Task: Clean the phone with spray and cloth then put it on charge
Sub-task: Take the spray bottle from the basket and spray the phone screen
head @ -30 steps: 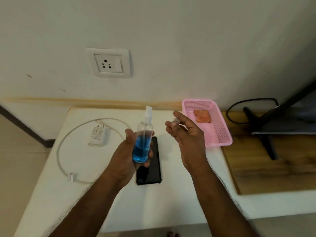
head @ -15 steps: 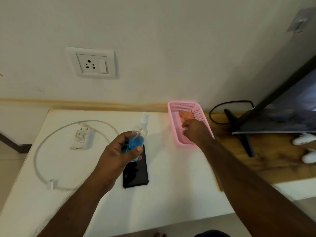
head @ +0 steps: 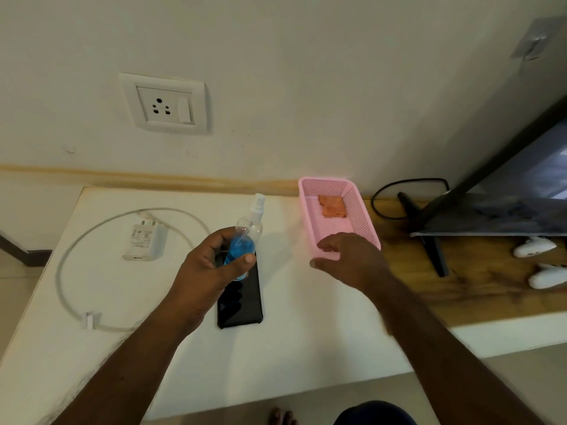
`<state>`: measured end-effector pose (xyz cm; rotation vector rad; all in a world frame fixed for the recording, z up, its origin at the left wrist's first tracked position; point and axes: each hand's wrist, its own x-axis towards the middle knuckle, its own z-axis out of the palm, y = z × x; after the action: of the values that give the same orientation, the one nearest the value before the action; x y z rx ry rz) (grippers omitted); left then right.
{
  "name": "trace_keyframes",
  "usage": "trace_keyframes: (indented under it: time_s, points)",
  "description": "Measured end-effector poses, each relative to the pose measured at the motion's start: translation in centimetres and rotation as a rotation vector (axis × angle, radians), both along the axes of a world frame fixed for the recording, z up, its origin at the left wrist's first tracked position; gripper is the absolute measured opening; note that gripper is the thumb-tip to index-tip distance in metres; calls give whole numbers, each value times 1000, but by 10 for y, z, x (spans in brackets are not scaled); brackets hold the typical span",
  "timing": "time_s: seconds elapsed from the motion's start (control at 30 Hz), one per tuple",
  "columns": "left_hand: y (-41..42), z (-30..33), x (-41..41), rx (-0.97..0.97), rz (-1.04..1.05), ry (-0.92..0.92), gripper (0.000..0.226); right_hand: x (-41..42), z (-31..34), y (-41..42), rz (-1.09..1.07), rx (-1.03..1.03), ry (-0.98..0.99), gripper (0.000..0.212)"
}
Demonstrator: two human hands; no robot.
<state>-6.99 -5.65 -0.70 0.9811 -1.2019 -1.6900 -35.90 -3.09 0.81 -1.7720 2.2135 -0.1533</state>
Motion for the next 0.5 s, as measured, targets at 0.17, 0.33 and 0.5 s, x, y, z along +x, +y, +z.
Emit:
trace_keyframes:
  time_s: [0.17,0.33,0.5]
  points:
    - [3,2,-1,-9,8,5,54,12,-14,13,82,-76,231,28]
    - [4,6,1,-5,8,-3,54,24,-19,47,159,-112,280,21]
    - [5,8,1,-9,-5,-3,57,39,-14,85,167,-87,252,21]
